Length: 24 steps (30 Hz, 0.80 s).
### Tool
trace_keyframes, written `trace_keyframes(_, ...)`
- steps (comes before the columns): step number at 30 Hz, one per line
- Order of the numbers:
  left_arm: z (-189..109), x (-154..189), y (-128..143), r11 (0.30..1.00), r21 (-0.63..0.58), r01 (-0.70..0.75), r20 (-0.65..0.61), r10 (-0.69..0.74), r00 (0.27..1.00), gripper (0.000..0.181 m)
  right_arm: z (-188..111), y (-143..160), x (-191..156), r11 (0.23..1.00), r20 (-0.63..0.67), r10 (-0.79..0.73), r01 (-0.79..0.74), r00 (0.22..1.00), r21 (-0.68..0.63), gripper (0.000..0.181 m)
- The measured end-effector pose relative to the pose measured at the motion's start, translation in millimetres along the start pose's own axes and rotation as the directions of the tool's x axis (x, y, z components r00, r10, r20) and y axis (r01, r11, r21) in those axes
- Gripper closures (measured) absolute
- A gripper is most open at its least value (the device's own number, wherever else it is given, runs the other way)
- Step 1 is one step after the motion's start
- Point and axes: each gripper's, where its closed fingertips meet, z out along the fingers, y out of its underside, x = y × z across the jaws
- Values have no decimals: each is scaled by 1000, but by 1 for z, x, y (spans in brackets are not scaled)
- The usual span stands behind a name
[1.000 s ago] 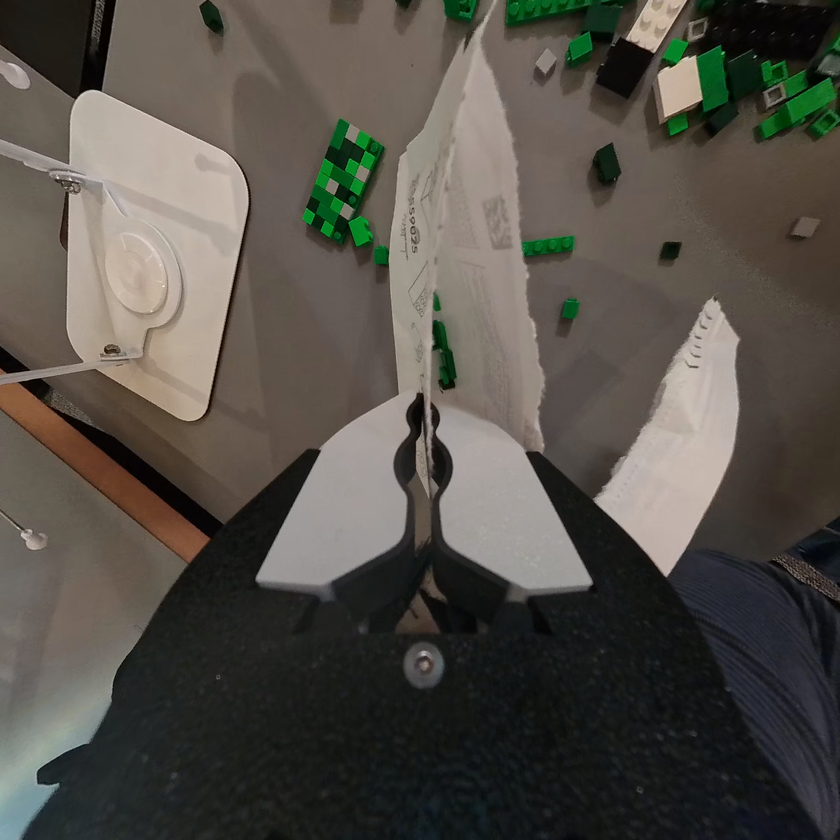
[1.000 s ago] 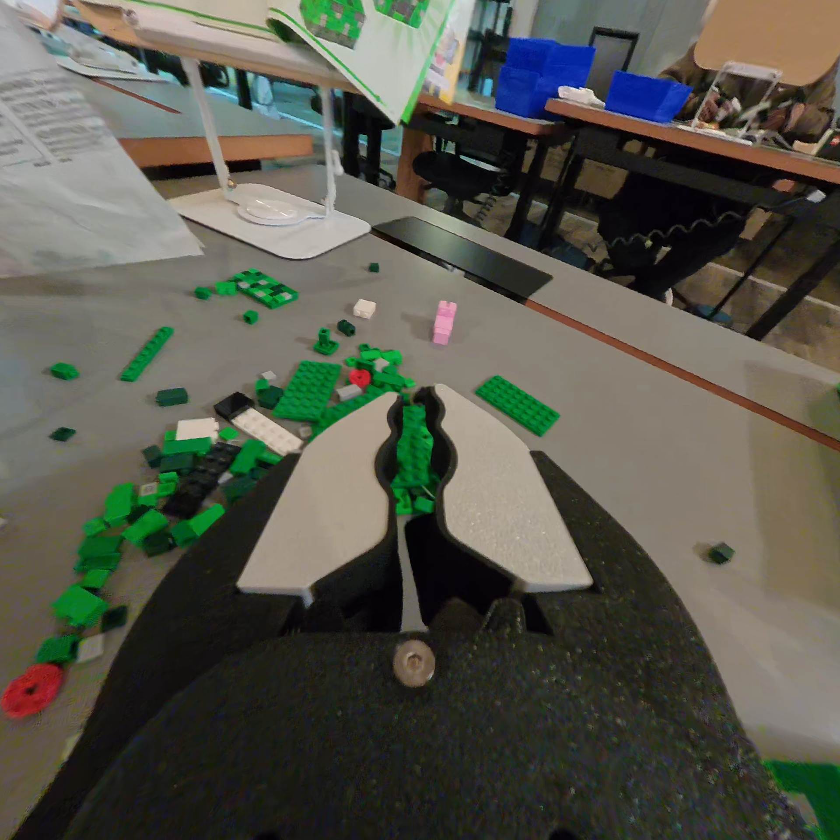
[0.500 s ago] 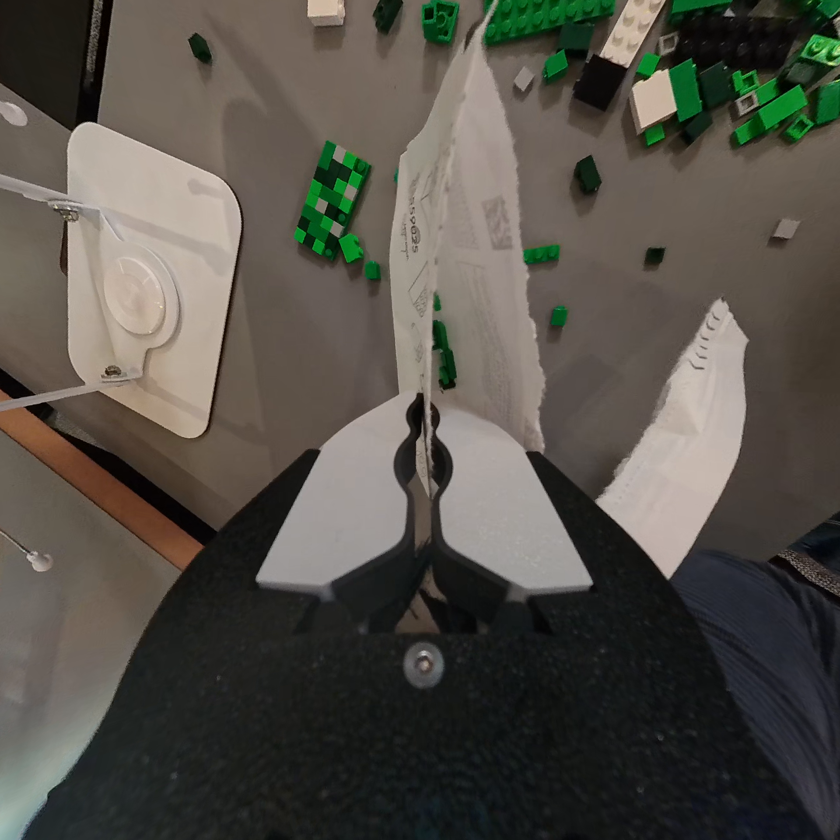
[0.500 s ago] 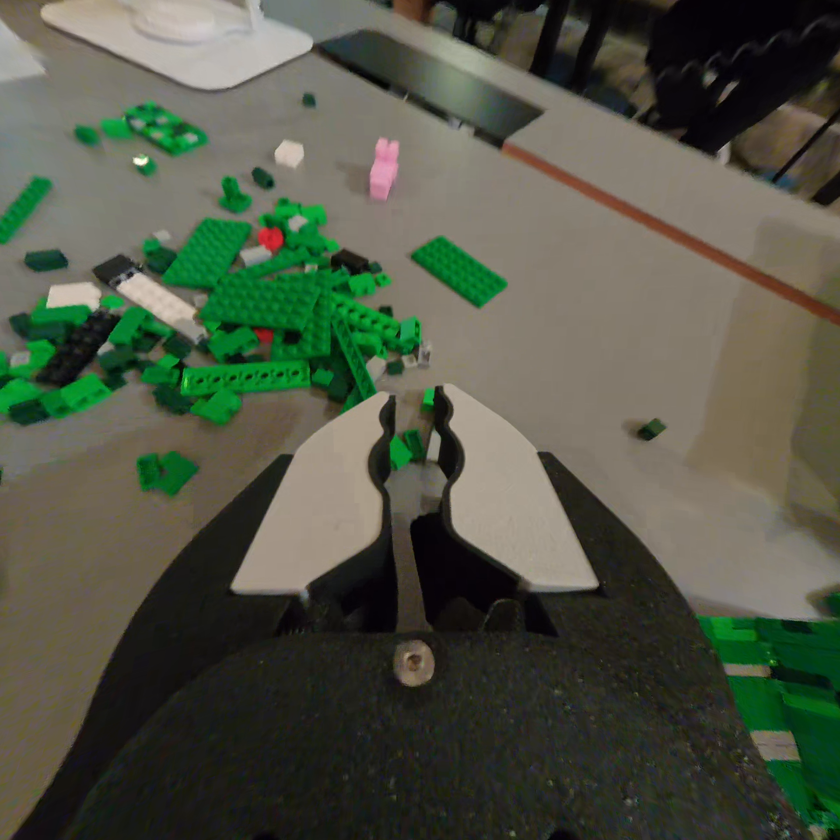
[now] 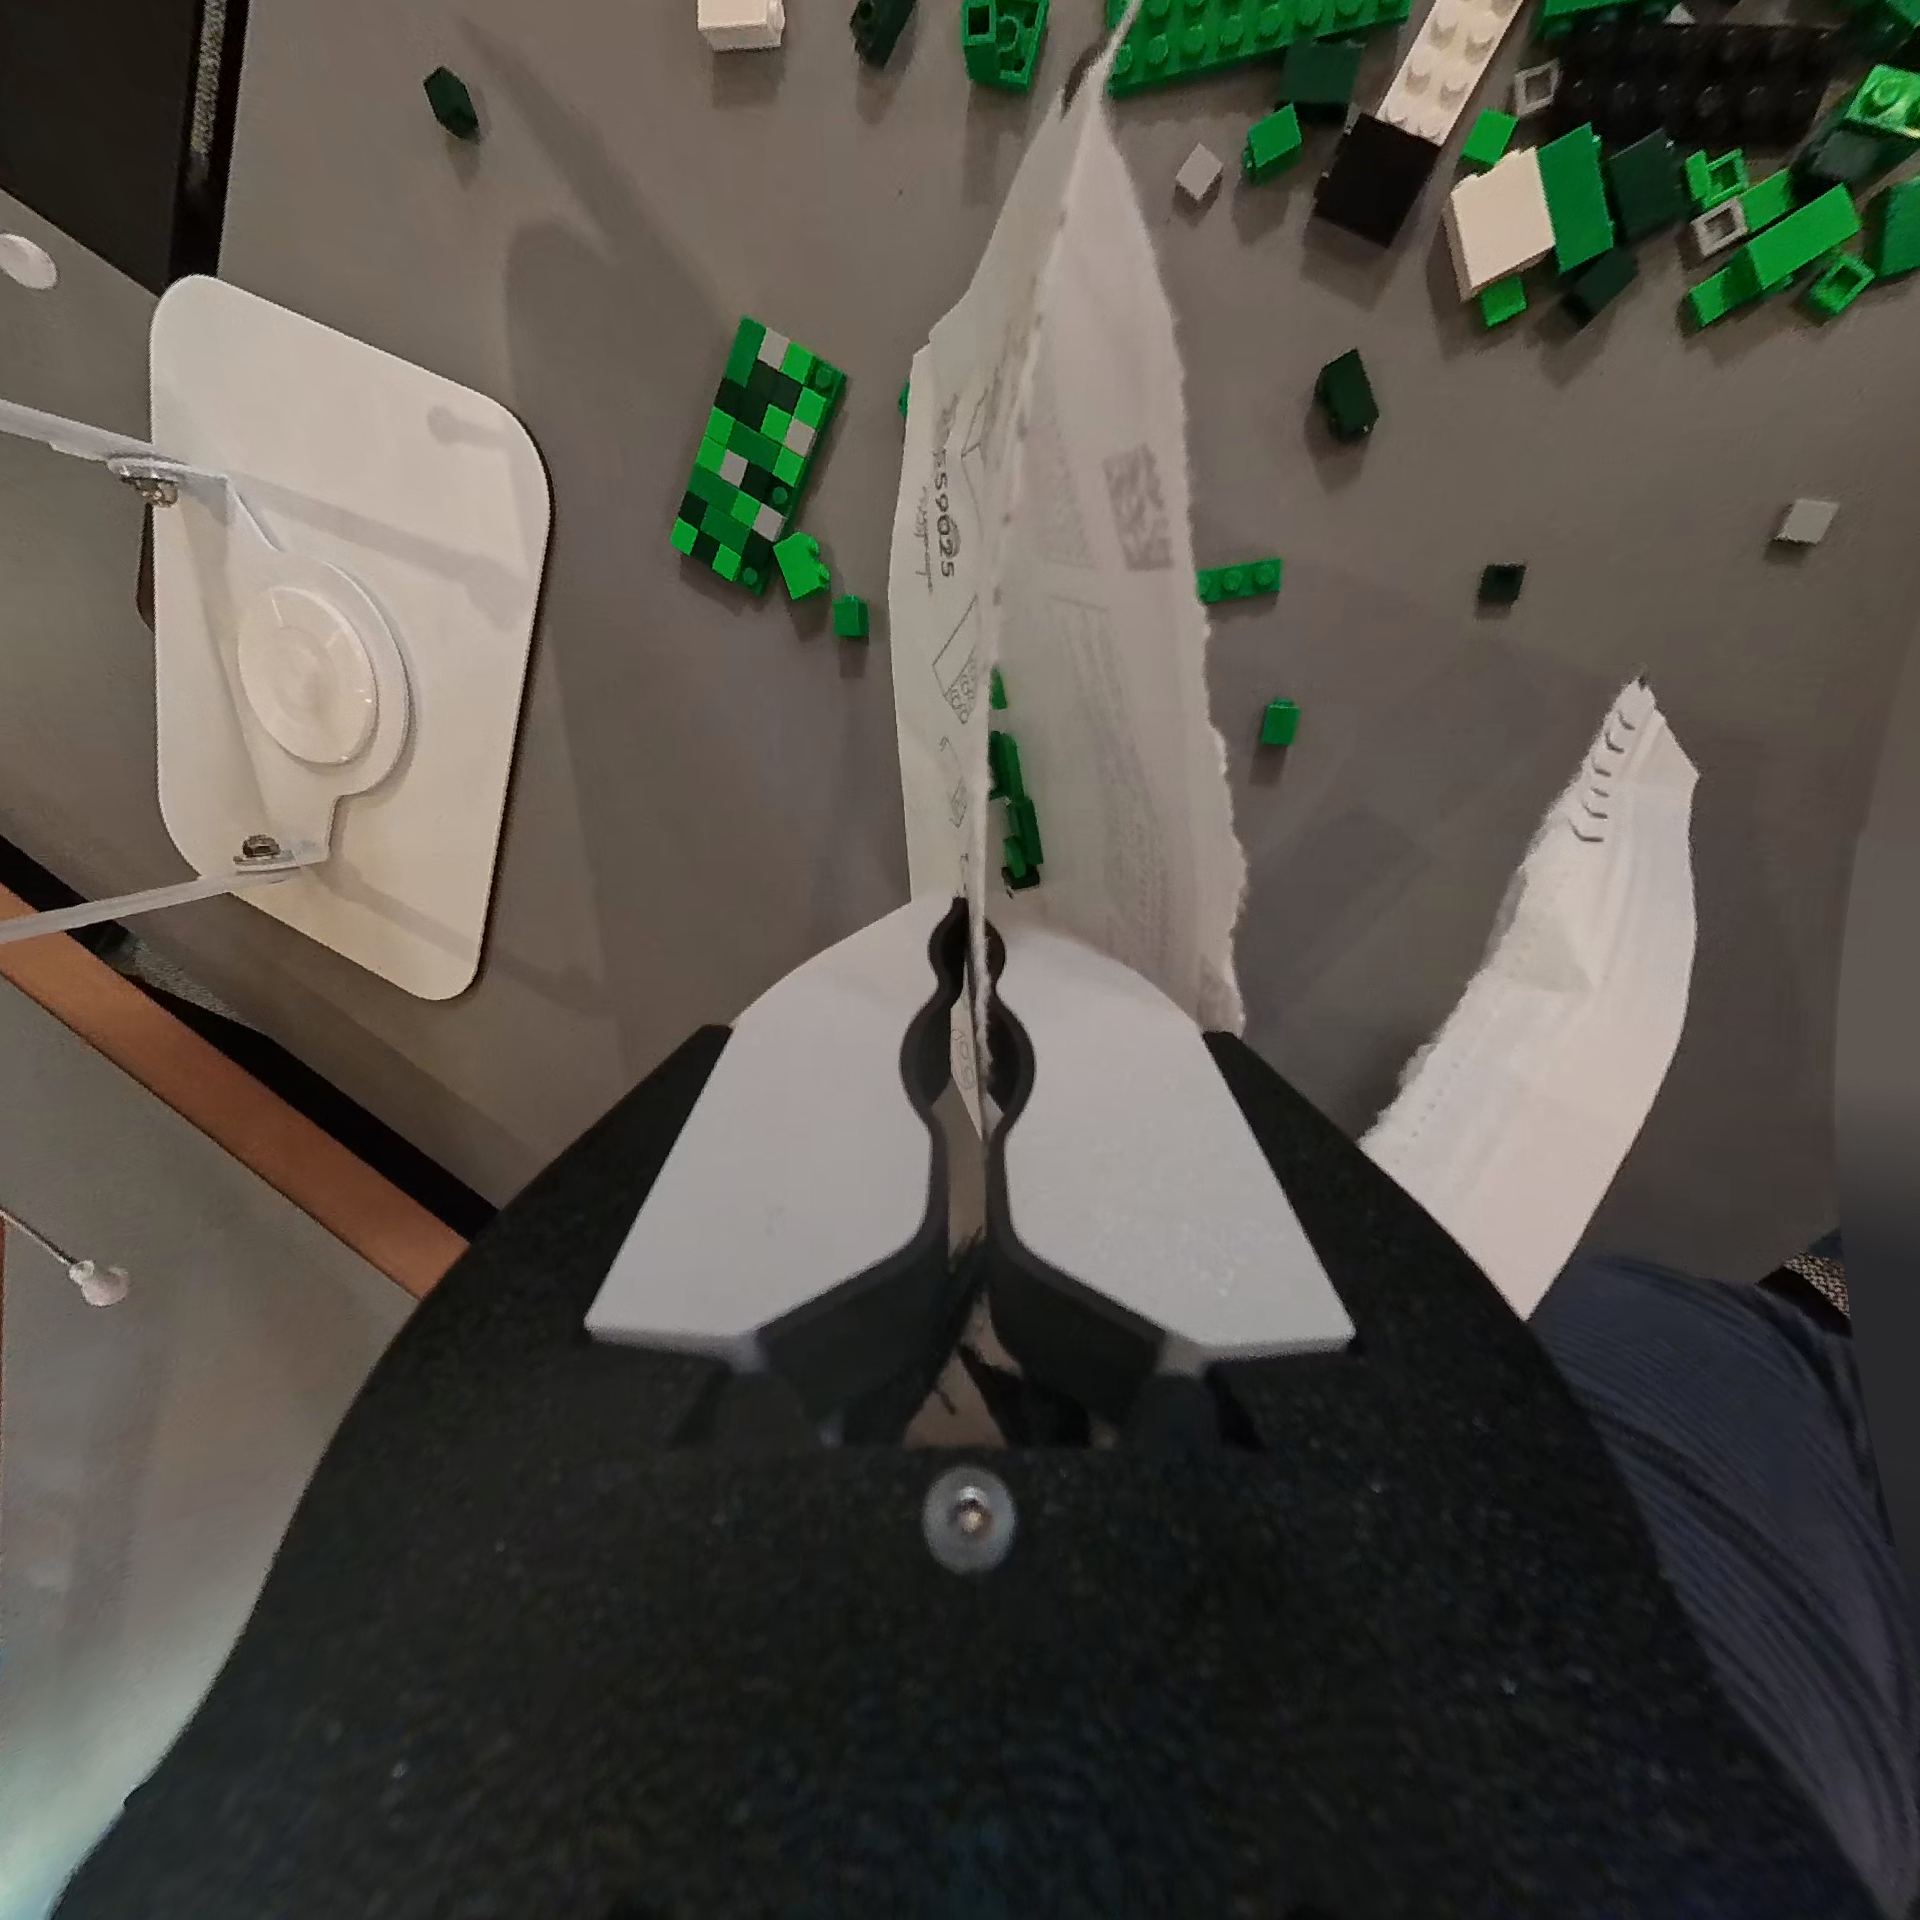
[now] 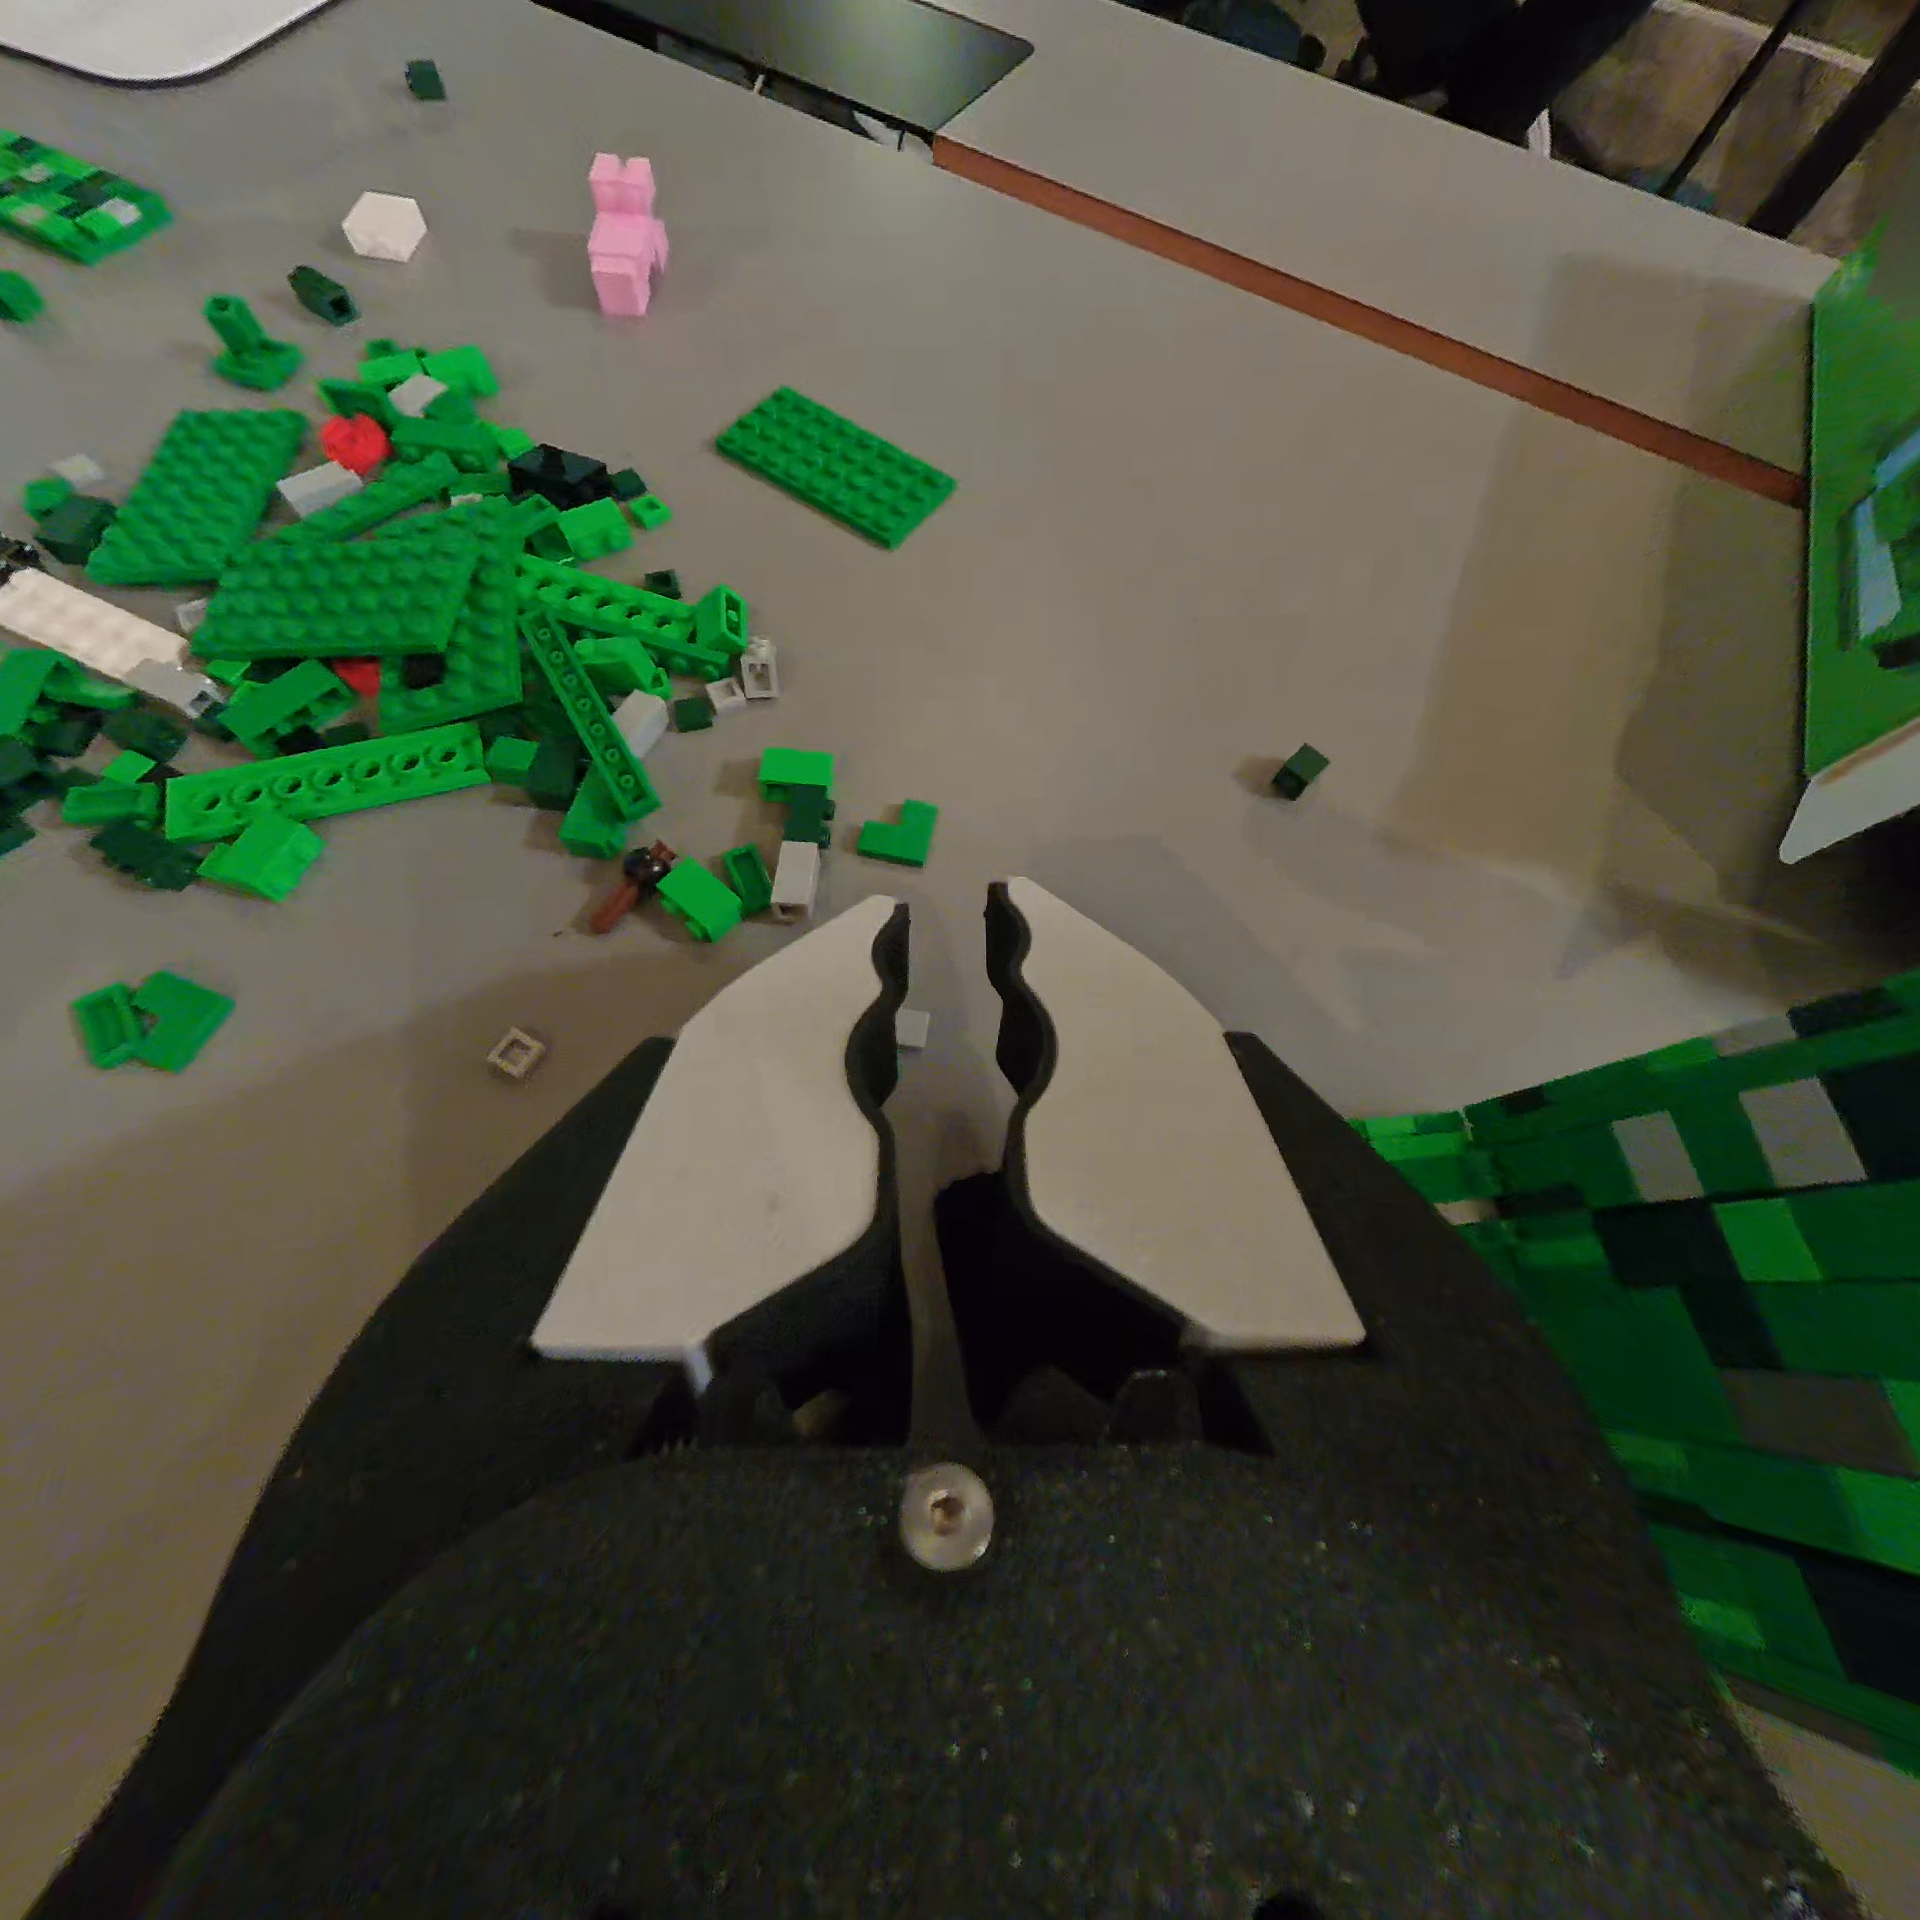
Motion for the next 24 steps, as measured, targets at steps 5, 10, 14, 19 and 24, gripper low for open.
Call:
trace_keyframes(5,0,0,0,1000,-3,2,1,-2,1000,181,4,2,6,1000,-80,16,-18,997,-16,169)
trace_keyframes(10,0,0,0,1000,0,0,1,0,1000,181,2,10,7,997,-56,41,-44,998,-58,172)
trace_keyframes(14,-1,1,0,1000,5,-2,-3,2,1000,181,-2,18,13,990,-36,104,-107,994,-94,179)
trace_keyframes(19,0,1,-1,1000,4,-5,-3,5,1000,181,-1,28,12,983,-31,89,-92,996,-156,180)
trace_keyframes(24,0,2,-1,1000,3,-8,-4,8,1000,181,1,38,6,972,3,69,-67,998,-223,179)
